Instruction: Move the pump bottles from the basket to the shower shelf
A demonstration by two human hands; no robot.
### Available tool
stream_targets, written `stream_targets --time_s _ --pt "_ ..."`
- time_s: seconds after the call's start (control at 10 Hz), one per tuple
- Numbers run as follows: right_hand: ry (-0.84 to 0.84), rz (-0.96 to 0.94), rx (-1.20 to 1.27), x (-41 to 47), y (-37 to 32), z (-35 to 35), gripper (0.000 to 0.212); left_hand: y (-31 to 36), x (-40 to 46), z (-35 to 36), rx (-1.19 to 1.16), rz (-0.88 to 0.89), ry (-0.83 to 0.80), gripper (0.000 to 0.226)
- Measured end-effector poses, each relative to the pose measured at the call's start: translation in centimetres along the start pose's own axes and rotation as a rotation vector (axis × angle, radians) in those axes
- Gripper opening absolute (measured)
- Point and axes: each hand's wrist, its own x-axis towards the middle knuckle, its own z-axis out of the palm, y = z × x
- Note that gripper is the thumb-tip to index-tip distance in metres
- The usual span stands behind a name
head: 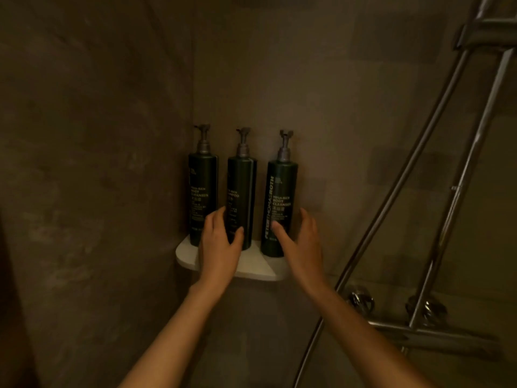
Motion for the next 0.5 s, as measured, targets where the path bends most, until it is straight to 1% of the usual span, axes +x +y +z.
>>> stream_targets --time_s 0.1,0.2,0.3,0.5 --pt "-0.045 -0.052 -0.054 -1.7 0.8 -1.5 0.067 0.3 -1.9 -1.0 0.124 0.072 -0.05 0.05" --pt "-0.087 -0.175 -0.173 -4.4 2.3 -3.3 0.053 0.4 -5.0 -2.1 0.317 0.142 -0.102 0.048" --pt "-0.153 -0.262 -0.219 -6.2 4.3 -5.2 0.045 0.9 -8.3 -2.4 0.504 0.13 -0.115 0.049" --pt "-0.28 -0.36 -0.254 -8.7 7.1 -9.1 0.035 4.0 -14.8 -0.5 0.778 -0.027 -0.087 0.051"
